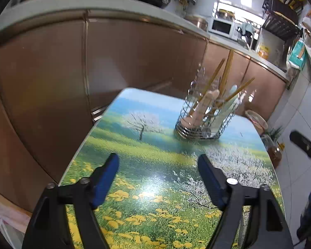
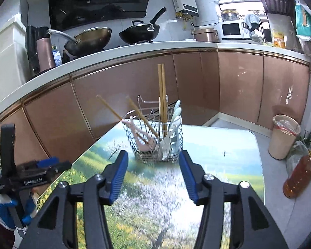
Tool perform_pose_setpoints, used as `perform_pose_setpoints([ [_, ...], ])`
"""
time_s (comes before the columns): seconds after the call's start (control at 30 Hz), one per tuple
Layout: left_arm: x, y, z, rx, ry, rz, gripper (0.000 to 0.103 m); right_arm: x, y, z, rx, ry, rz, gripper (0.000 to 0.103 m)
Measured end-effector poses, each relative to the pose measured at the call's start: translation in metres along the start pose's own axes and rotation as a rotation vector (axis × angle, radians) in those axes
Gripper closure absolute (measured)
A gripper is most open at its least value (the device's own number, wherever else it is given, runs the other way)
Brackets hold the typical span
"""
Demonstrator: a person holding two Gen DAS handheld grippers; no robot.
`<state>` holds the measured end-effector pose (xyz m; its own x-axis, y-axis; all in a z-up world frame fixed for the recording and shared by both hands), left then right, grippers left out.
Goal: Organize utensils
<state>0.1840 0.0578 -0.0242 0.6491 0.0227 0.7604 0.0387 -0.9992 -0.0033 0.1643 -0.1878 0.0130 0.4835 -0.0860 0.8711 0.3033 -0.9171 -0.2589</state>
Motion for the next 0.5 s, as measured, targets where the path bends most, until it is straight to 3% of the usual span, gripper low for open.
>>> perform_pose_setpoints([
  [0.3, -0.003, -0.001, -0.051, 0.114, 0.105, 0.025, 0.015, -0.021, -0.021, -0.034, -0.027, 0.011, 0.021, 0.046],
  [0.5, -0.008, 0.000, -0.076, 0.146, 0.155, 0.044, 0.012, -0.030, -0.028, -0.051, -0.041, 0.015, 0.037, 0.046],
])
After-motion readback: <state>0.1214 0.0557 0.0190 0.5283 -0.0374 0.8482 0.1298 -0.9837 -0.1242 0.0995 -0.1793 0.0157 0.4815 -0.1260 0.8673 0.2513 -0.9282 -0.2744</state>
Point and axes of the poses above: each gripper's, at about its wrist camera, not at the fingertips, and z roughly the way its jaws point, y to its right, x to its top, the point moved 2 cm from there along z, roughly the way its jaws point, and after that the axes turned 15 degrees about x, right-handed, at the moved point
